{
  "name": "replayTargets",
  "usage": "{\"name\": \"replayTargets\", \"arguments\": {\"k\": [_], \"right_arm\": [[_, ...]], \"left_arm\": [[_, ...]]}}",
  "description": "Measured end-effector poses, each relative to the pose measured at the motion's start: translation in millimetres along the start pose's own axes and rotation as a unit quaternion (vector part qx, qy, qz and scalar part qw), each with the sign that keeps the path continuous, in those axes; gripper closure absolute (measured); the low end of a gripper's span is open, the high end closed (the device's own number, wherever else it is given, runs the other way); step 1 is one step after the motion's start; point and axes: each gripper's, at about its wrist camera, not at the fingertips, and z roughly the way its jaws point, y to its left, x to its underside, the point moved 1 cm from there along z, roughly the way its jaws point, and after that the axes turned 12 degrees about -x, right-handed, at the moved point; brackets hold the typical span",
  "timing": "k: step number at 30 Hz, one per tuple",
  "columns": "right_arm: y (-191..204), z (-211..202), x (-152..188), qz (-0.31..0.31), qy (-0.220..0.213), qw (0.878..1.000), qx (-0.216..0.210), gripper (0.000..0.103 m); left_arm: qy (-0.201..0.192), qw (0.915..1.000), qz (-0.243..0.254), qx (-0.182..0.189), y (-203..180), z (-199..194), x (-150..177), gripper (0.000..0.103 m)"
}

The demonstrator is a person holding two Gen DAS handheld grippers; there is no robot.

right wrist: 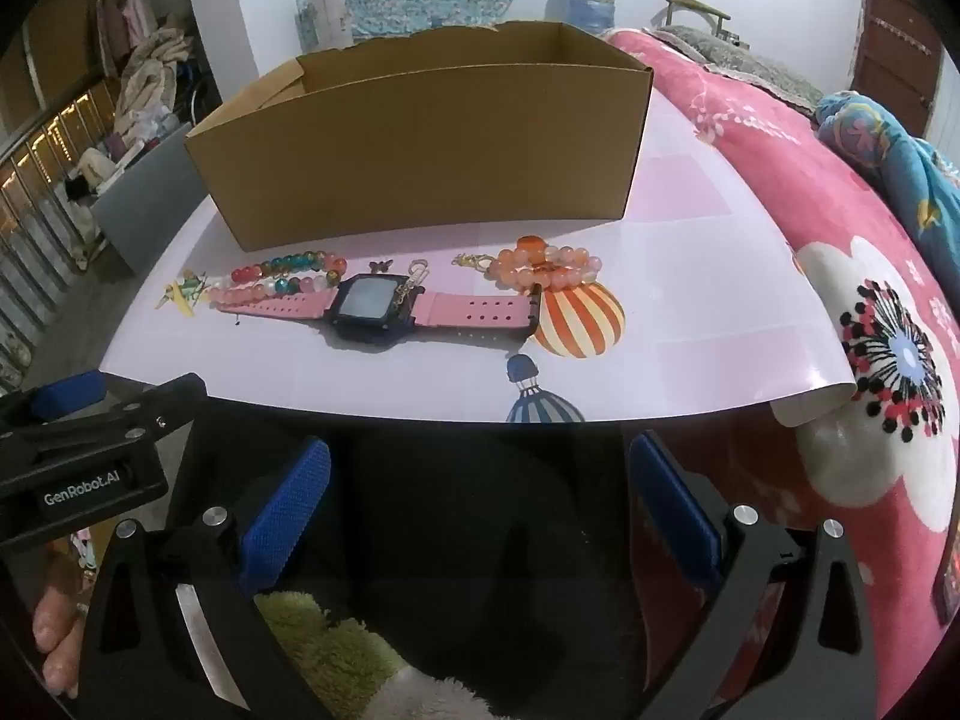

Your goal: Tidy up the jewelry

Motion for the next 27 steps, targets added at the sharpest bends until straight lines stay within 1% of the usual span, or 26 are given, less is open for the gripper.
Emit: {"name": "replayTargets", "arguments": {"k": [9, 10, 27], "right_arm": [[0.8, -1.1, -0.4, 0.003, -0.001, 1.0, 0.004, 0.006], [9.7, -4.0, -0.3, -0.003, -0.002, 1.0, 0.006, 0.006], [3.1, -4.5, -0.7, -0.009, -0.007, 1.0, 0.01, 0.006]], "left_arm": [[0.0, 1.0, -0.002, 0.003, 2.7, 1.8, 0.3, 0.009], [0.001, 1.0, -0.002, 0.005, 2.7, 2.1, 0.5, 0.009], [0.0, 0.9998, -0.004, 0.019, -1.3, 0.8, 2.8, 0.009]]}}
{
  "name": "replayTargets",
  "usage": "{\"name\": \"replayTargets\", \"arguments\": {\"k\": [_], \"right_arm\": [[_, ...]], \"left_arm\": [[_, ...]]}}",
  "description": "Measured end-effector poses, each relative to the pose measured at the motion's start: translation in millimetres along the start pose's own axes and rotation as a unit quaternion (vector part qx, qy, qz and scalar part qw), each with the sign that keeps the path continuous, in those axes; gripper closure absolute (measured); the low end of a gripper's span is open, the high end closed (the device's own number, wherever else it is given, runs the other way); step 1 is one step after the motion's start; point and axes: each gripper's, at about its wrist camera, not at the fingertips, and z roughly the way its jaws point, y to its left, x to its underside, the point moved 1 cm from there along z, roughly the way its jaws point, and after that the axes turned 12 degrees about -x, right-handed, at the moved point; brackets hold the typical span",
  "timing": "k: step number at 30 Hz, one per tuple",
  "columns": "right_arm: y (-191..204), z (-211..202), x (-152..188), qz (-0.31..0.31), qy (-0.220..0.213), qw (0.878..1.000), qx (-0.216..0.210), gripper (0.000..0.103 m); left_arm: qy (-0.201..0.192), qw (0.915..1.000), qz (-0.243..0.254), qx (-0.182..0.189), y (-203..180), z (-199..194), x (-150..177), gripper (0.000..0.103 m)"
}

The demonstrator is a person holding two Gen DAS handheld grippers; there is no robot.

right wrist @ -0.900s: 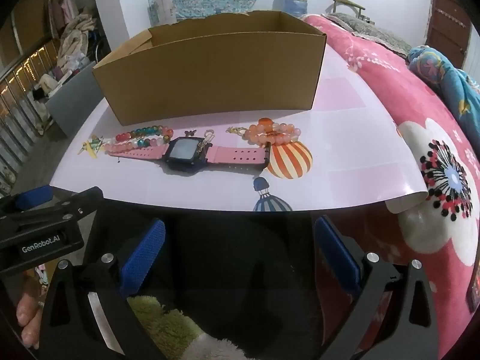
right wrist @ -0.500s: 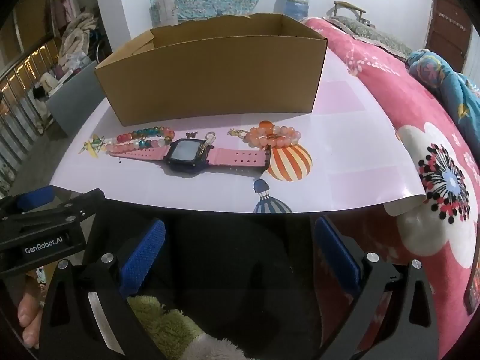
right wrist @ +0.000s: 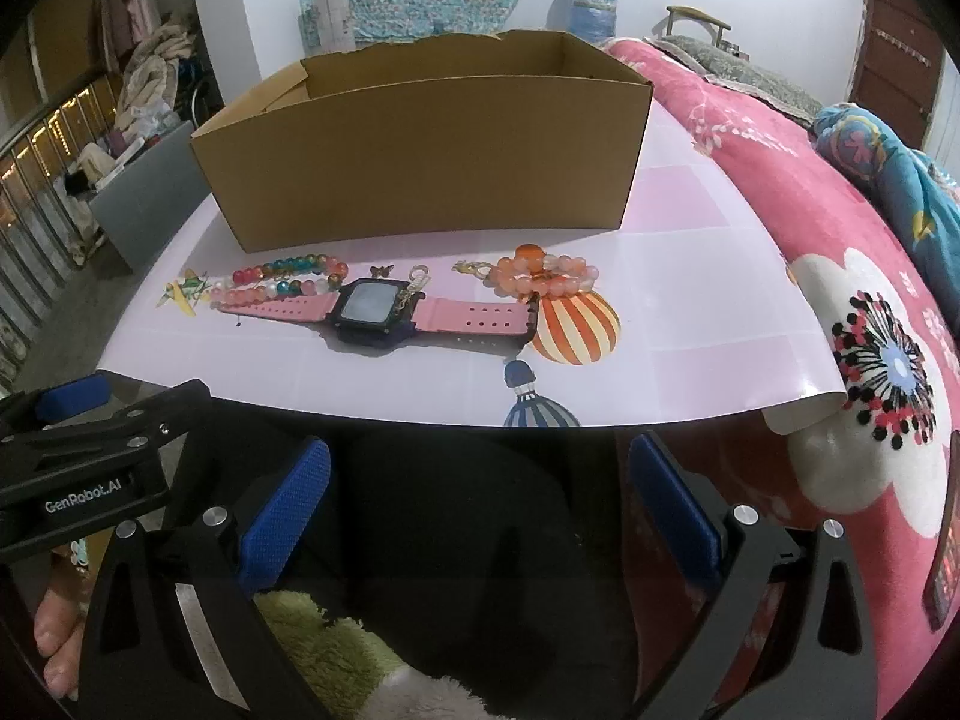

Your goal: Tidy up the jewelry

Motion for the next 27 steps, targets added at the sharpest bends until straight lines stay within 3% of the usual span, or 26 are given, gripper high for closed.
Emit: {"name": "replayTargets", "arguments": {"k": [27], "right_arm": [[-3.2, -2.1, 0.4, 0.003, -0.002, 1.0, 0.003, 0.006]], "left_arm": [[0.0, 1.0, 0.002, 0.004, -2.6, -2.7, 1.0, 0.009]]}}
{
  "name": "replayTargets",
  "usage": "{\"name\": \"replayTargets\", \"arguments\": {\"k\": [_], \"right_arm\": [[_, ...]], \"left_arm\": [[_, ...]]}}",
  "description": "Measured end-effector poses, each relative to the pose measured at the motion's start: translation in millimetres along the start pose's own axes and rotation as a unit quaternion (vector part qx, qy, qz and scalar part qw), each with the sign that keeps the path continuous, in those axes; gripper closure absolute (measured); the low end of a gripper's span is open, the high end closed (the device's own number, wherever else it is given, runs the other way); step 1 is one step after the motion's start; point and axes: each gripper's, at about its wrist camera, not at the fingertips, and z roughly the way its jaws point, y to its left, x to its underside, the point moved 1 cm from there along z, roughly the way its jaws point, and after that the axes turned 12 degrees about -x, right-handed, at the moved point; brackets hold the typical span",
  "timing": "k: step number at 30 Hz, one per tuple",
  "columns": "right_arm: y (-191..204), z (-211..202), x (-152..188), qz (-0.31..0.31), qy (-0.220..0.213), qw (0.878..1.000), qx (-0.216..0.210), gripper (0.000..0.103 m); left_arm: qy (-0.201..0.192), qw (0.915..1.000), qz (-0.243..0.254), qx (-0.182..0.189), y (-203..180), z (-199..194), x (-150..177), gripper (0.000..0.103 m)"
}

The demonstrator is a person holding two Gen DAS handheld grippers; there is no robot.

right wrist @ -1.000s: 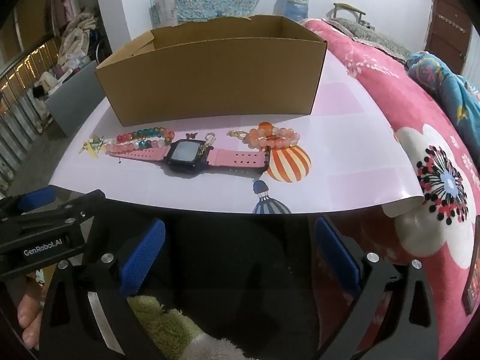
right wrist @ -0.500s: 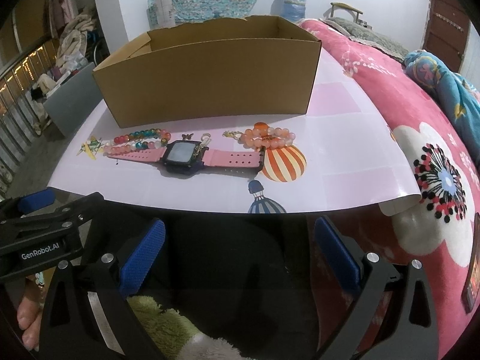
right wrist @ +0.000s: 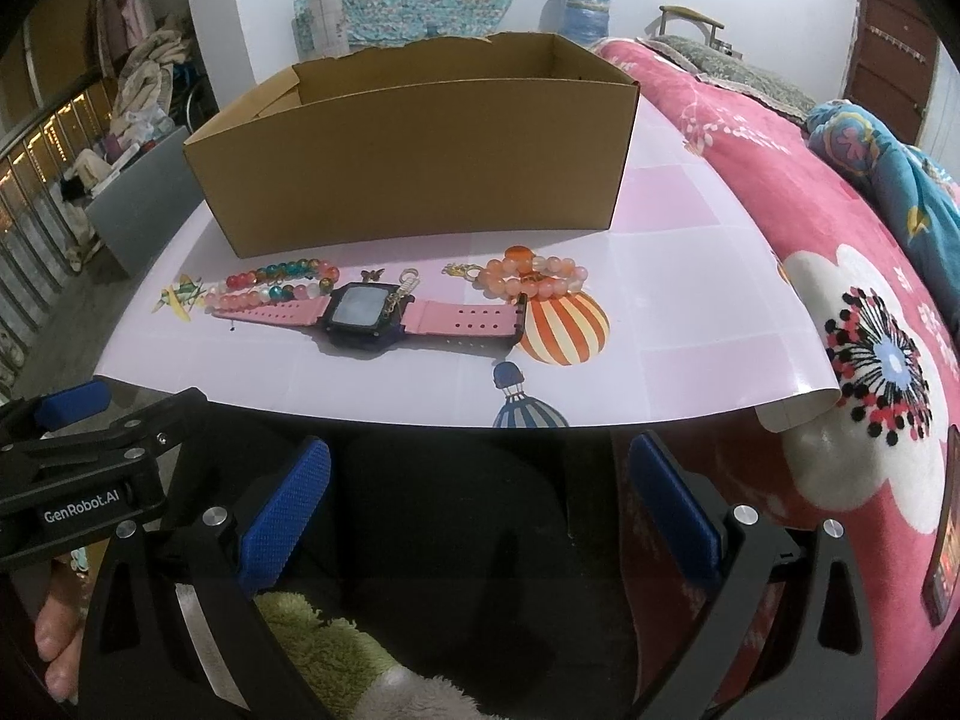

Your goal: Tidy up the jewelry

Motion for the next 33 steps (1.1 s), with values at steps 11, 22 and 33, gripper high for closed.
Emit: {"name": "replayTargets", "arguments": {"k": [11, 22, 33], "right_arm": [[0.0, -0.1, -0.2, 0.0, 0.0, 1.0, 0.0, 0.006], [0.0, -1.0, -0.7, 0.0, -0.001, 1.0, 0.001, 0.006], [-0.6, -3.3, -2.2, 0.002, -0.004, 1.0, 0.001, 0.006]], "left_arm": [[0.0, 1.0, 0.0, 0.003, 0.0, 0.1, 1.0, 0.009], [-0.002, 1.0, 0.001, 0.004, 0.9, -0.8, 1.1, 0.009], [-0.002, 1.0, 0.0, 0.004, 0.9, -0.8, 1.1, 0.009]]}}
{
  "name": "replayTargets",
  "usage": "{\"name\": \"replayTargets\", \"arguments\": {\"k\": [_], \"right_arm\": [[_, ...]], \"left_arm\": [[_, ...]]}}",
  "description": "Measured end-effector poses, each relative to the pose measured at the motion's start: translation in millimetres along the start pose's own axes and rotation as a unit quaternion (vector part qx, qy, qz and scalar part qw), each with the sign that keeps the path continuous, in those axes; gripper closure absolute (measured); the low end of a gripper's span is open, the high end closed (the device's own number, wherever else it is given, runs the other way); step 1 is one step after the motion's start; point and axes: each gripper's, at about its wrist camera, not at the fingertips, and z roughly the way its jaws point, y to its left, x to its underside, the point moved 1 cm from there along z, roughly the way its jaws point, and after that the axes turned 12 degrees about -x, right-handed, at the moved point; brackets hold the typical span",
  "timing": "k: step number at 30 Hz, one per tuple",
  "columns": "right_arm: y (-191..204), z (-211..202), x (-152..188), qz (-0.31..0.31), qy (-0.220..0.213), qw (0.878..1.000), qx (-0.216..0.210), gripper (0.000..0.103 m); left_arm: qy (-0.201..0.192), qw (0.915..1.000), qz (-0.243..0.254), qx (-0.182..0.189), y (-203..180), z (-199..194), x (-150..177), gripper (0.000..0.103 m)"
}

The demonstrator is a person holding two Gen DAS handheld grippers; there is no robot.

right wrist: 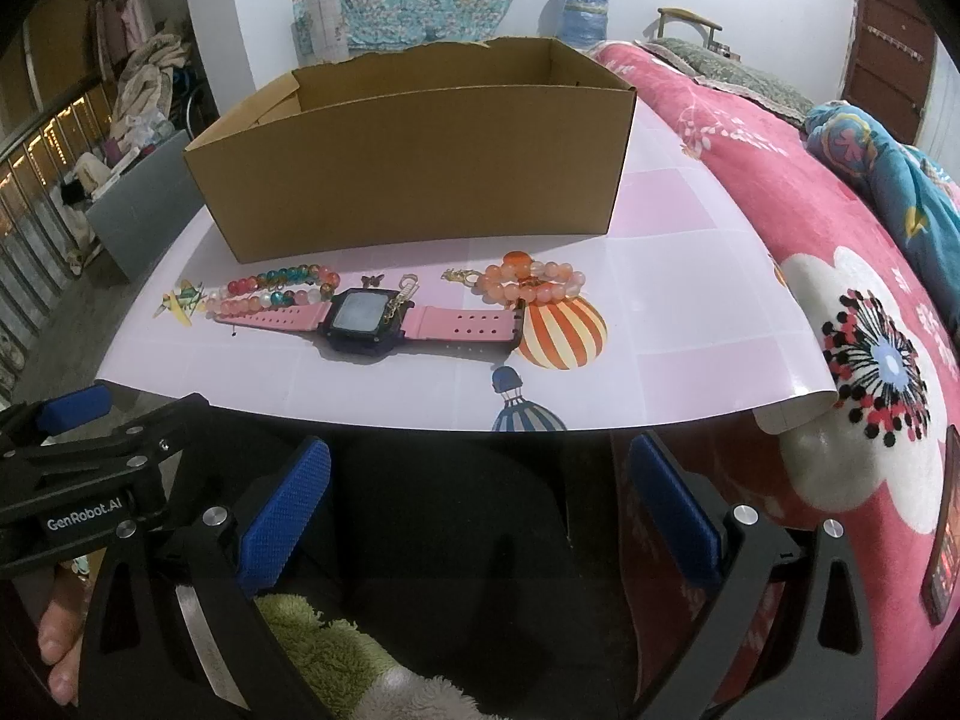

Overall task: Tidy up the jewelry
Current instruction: 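Move the right tool to the pink-strap watch face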

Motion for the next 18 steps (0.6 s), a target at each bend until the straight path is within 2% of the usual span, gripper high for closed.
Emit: {"name": "replayTargets", "arguments": {"k": [12, 14, 18], "right_arm": [[-9.8, -5.3, -11.5, 0.006, -0.009, 1.0, 0.001, 0.006], [-10.0, -6.8, -17.1, 0.003, -0.015, 1.0, -0.012, 0.006], [-8.1, -7.7, -34.2, -0.006, -0.024, 0.997, -0.07, 0.006]], "left_arm": [[0.012, 0.9999, -0.004, 0.004, 1.7, 17.4, -8.2, 0.009], [0.017, 0.9998, -0.004, 0.007, 2.9, 22.9, -11.1, 0.009], [0.007, 0.9998, -0.001, 0.02, 3.2, 28.1, -19.6, 0.009]]}}
